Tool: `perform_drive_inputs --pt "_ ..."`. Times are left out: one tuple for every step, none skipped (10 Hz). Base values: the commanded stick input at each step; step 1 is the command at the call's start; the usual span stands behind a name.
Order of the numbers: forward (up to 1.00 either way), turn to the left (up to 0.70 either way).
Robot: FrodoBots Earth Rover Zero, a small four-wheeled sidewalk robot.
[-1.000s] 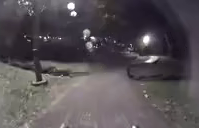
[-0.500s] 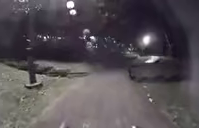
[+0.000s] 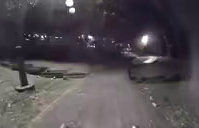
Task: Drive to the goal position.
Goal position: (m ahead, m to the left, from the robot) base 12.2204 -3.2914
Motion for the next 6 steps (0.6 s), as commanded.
perform_drive_inputs --pt "0.45 0.0" --pt "0.45 0.0" --pt "0.45 0.0" --pt "0.45 0.0" --pt "0.45 0.0" --pt "0.45 0.0"
